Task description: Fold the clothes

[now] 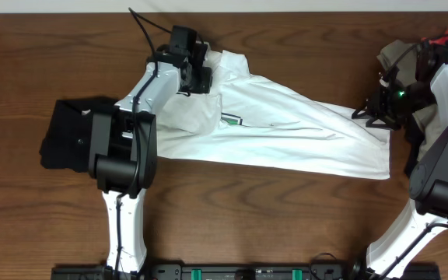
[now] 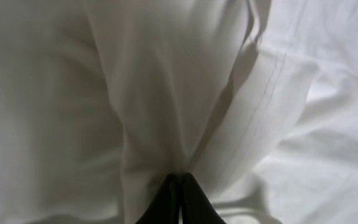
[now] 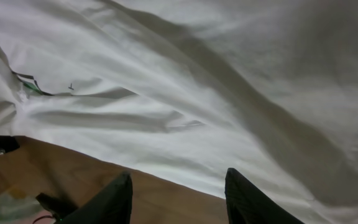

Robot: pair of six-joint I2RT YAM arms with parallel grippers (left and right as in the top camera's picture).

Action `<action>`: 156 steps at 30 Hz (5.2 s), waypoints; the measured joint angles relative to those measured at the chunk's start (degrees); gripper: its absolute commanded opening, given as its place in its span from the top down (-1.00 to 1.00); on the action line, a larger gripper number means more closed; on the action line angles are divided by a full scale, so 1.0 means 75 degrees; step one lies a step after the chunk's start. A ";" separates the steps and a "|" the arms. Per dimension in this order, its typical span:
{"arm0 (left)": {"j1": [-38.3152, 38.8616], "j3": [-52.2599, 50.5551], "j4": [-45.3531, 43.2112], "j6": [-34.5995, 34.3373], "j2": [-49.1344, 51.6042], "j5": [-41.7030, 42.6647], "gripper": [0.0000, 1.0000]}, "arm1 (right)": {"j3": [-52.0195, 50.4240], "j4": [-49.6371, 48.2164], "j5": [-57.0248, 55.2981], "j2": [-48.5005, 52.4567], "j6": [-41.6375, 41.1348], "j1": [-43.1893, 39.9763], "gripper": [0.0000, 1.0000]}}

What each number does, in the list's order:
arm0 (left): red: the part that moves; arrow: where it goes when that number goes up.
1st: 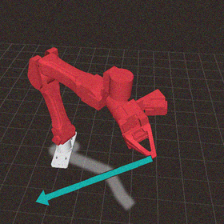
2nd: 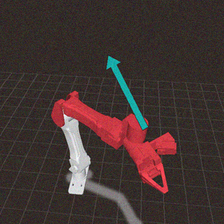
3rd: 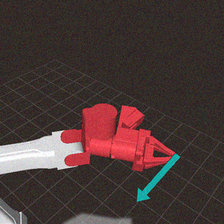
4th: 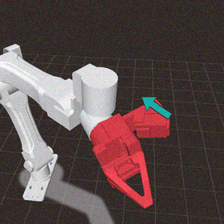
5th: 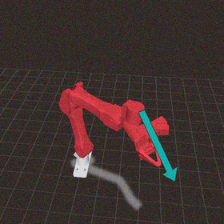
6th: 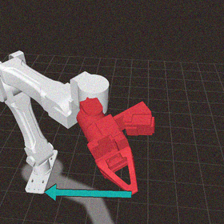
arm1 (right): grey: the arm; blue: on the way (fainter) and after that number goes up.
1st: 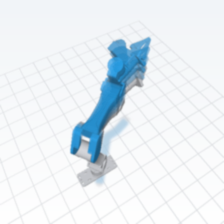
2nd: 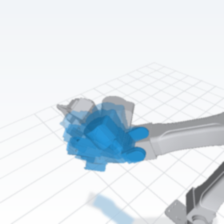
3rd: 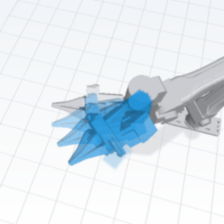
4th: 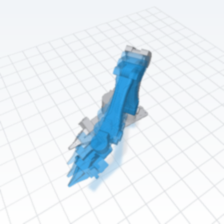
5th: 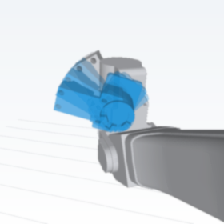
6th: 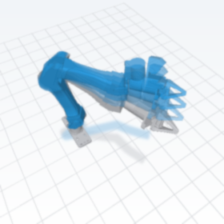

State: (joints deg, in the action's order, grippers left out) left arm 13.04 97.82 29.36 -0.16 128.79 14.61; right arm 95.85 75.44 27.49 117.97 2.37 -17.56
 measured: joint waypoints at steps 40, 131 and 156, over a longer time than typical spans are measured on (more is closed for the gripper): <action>0.0000 -0.0108 0.0484 0.0452 -0.0163 -0.0603 0.88 | 0.0000 0.0000 -0.0178 0.0000 0.0000 0.0090 0.08; 0.0236 0.0227 0.5776 -0.0597 -0.3468 -0.0064 0.87 | 0.0000 -0.0178 -0.0184 0.0000 0.0000 0.0119 0.08; 0.0332 0.0227 0.6866 -0.1020 -0.3561 -0.1183 0.20 | 0.0000 -0.0256 -0.0341 0.0000 0.0000 0.0119 -0.03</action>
State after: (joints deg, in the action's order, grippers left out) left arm 15.53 99.53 80.86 -7.81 102.08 5.74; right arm 95.85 73.52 24.93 117.97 2.37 -16.67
